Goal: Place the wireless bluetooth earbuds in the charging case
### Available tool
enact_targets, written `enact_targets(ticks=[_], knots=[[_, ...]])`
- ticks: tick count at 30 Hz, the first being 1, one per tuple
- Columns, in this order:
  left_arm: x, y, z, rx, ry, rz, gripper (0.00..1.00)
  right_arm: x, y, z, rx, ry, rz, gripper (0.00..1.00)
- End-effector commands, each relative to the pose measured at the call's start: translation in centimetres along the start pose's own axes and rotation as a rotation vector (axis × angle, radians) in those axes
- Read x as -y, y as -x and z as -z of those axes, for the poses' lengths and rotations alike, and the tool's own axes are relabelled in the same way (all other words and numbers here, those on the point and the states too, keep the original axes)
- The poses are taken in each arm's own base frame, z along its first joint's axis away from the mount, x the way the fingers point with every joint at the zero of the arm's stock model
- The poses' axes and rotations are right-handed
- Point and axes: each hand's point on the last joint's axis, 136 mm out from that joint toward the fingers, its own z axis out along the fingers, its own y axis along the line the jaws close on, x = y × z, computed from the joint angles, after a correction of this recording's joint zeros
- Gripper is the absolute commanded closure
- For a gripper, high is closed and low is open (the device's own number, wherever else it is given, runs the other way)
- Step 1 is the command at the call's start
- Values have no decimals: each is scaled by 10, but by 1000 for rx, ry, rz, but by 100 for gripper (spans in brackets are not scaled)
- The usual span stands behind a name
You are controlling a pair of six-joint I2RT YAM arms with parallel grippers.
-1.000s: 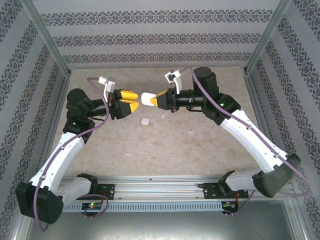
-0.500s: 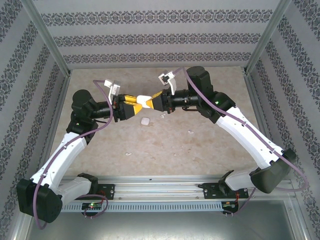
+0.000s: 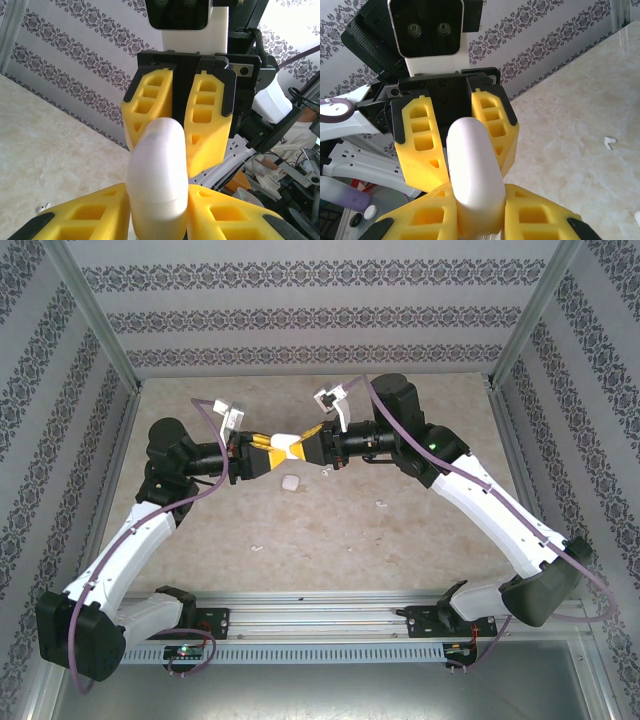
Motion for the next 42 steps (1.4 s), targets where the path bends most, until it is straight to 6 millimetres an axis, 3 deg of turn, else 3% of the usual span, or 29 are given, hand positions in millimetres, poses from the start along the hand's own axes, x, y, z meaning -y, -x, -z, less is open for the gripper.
enact_targets(ticks=[1,5,10,17,25,36,42], knots=[[15,8,-2,11,-51,-39,71,-8,3,-6,4,50,43,93],[15,4,-1,3,-61,-31,88,-7,4,-7,4,53,37,91],[3,-1,2,26,30,-33,100,5,5,-12,16,9,0,68],[11,-16,14,17,68,-175,100,42,-10,-29,-61,-103,-140,65],[16,-30,19,1,33,-224,100,65,-18,-42,-105,-160,-262,55],[5,-44,26,-17,18,-273,100,85,-24,-41,-92,-196,-407,46],[-22,-48,35,-3,145,-234,100,74,-23,-39,-74,-192,-434,44]])
